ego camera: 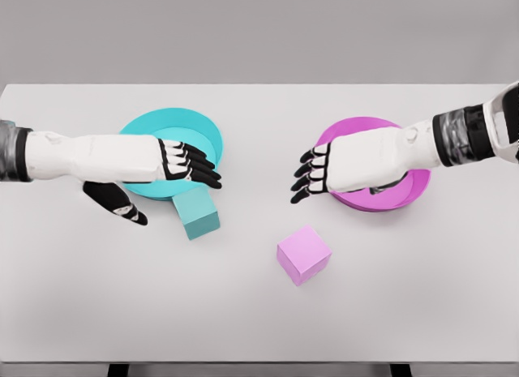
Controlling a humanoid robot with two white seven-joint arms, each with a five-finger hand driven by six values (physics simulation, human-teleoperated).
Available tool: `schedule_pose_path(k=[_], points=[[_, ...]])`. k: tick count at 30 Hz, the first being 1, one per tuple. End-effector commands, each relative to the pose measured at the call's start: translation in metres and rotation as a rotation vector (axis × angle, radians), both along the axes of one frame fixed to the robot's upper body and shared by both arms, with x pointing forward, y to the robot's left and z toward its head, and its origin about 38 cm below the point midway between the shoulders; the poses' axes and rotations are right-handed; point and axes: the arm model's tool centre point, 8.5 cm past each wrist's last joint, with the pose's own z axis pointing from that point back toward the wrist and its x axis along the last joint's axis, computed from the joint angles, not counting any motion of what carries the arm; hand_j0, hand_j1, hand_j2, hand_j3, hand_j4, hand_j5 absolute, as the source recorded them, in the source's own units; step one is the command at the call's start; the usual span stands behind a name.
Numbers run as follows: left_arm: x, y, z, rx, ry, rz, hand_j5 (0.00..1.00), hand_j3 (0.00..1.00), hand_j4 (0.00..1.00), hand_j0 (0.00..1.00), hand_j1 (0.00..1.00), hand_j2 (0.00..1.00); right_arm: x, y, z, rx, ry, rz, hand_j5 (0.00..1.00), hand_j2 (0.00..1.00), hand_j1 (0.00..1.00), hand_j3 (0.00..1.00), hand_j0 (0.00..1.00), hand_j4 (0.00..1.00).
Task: Place the blocks in the corresponding plates according to their colors
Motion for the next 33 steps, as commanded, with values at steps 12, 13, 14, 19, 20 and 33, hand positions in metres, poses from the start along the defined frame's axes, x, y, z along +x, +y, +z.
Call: schedule_pose_path(k=[12,13,14,19,20,33], points=[[0.005,-0.025,-0.020,0.070,-0.031,-0.006,0.93,0.93,0.93,0.93,0.93,0.93,-0.013,0.031,-0.035,-0.033,0.093,0.088,1.00,1.00,1.00,1.00,1.00,1.00],[0.007,-0.027,-0.022,0.071,-0.022,0.012,0.93,0.93,0.93,0.93,0.93,0.93,-0.013,0.031,-0.035,-0.033,0.094,0.090,1.00,1.00,1.00,1.00,1.00,1.00],[0.008,-0.026,-0.023,0.080,-0.024,0.019,0.94,0.94,0.94,0.94,0.94,0.94,-0.013,0.032,-0.036,-0.033,0.095,0.091,1.00,1.00,1.00,1.00,1.00,1.00],[0.014,-0.026,-0.031,0.104,0.022,0.102,0.94,0.94,0.94,0.94,0.94,0.94,-0.019,0.045,-0.048,-0.047,0.125,0.131,1.00,1.00,1.00,1.00,1.00,1.00],[0.015,-0.025,-0.033,0.113,0.030,0.121,0.95,0.95,0.95,0.95,0.95,0.95,-0.019,0.047,-0.048,-0.045,0.125,0.136,1.00,1.00,1.00,1.00,1.00,1.00],[0.017,-0.029,-0.055,0.220,-0.033,0.148,0.96,0.96,0.96,0.96,0.96,0.96,-0.021,0.048,-0.056,-0.091,0.108,0.154,1.00,1.00,1.00,1.00,1.00,1.00]])
